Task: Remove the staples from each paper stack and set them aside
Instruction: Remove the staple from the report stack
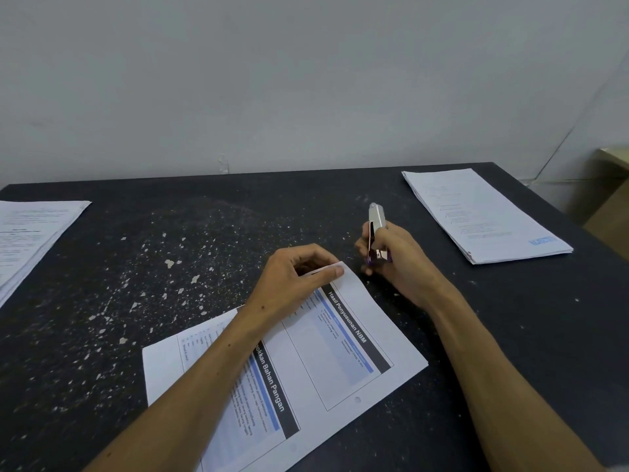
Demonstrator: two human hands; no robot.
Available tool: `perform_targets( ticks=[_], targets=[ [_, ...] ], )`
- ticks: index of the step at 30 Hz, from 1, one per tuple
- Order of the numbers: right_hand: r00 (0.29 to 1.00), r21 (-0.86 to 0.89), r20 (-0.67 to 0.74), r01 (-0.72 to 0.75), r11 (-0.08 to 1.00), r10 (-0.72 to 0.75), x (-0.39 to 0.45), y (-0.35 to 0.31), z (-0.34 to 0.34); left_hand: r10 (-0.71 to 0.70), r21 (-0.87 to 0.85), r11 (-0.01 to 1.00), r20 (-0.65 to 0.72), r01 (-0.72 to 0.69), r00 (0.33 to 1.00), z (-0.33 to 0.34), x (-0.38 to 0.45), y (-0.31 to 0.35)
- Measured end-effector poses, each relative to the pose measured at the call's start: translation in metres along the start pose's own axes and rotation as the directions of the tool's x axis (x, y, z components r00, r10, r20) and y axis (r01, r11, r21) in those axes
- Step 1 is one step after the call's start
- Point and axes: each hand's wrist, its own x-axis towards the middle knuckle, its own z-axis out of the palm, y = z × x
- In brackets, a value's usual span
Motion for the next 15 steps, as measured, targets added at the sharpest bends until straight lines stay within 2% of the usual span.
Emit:
perform_targets(
  ticks=[3,6,9,15],
  targets=[
    [0.996,-0.267,0.057,0.074,0.961,-0.061,-0.0013,0.0030,-0.0040,0.024,-0.027,0.999,-0.023,-0.025,0.999,-0.0010,-0.0009,0.0003],
    [0.990,-0.423,0.132,0.099,0.901,-0.046,-0.0043,0.0018,-0.0024,0.048,-0.012,0.999,-0.078,-0.049,0.996,-0.0008,-0.0020,-0.0003],
    [0.991,-0.453,0.132,0.072,0.889,-0.013,-0.0051,0.0006,0.0000,0.052,0.017,0.999,-0.129,-0.050,0.990,0.0001,-0.0028,-0.0010],
    [0.976,-0.430,0.215,0.066,0.900,0.031,-0.0092,-0.0038,-0.0046,0.049,0.005,0.999,-0.092,-0.049,0.995,-0.0009,-0.0042,-0.0002]
  ],
)
